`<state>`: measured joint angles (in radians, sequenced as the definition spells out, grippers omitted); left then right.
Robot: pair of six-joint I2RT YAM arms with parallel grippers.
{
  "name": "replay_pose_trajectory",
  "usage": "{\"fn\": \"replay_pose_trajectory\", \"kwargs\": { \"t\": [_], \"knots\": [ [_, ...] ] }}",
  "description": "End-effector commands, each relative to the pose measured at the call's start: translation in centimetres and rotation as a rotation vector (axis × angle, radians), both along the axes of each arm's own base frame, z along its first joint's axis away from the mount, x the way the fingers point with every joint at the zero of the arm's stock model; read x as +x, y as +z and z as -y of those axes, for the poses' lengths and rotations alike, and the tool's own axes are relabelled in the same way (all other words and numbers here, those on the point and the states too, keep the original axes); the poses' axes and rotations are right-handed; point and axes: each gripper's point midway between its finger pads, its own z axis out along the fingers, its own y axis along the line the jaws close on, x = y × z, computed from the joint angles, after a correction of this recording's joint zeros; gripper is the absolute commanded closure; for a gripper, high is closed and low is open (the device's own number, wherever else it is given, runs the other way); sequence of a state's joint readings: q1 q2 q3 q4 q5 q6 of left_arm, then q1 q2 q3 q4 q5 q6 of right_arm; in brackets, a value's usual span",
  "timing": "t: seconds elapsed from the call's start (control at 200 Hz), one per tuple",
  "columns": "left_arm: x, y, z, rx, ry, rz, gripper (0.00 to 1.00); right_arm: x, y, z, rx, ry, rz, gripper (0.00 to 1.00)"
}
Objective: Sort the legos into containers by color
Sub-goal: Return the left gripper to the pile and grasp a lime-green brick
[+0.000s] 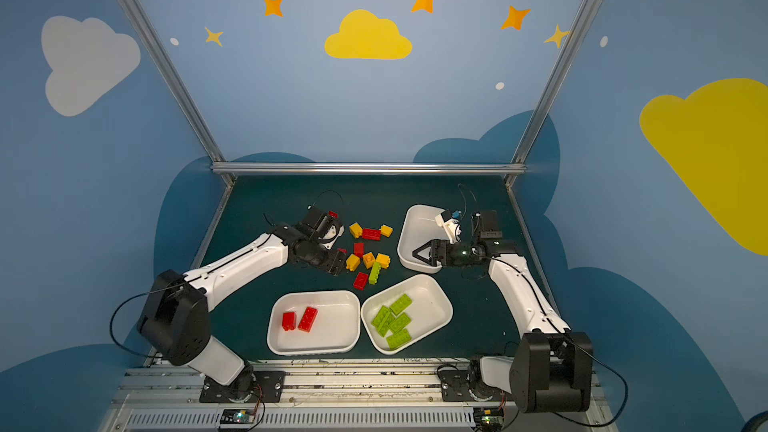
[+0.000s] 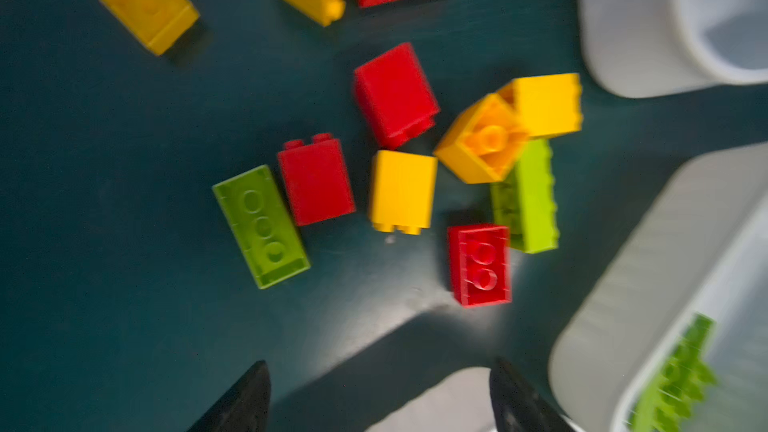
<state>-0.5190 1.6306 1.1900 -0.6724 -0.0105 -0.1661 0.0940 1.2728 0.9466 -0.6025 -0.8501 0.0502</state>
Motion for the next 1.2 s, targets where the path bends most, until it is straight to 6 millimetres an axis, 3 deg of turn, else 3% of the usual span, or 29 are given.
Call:
{"fn": "replay_pose_trajectory", "kwargs": {
  "t": [0.0,0.305,0.52,0.931,1.046,1.196],
  "knots": [
    [2.1,-1.5,-1.9,0.047,0.058,0.026,0.19,0.2,1.2,-0.3,0.015,0.007,0.025,0.14],
    [4.1,-6.1,-3.0,0.089,0.168,-0.031,0.28,0.3,1.1,-0.3,0.011,0.005,0.025,0.14],
    [4.3,-7.7,-3.4,0.121,0.186,-0.041,0.37,0.4,0.9,-0.3,0.012,0.006,0.024,0.14],
    [6.0,-8.8,-3.7,0.195,0.234,-0.016,0.48,0.2,0.7,-0.2,0.010,0.002,0.020,0.14],
    [6.1,-8.8,-3.7,0.200,0.236,-0.023,0.59,0.1,0.8,-0.1,0.009,0.000,0.023,0.14],
    [5.9,-6.8,-3.9,0.198,0.235,-0.002,0.74,0.1,0.9,0.0,0.009,-0.005,0.027,0.14]
  ]
}}
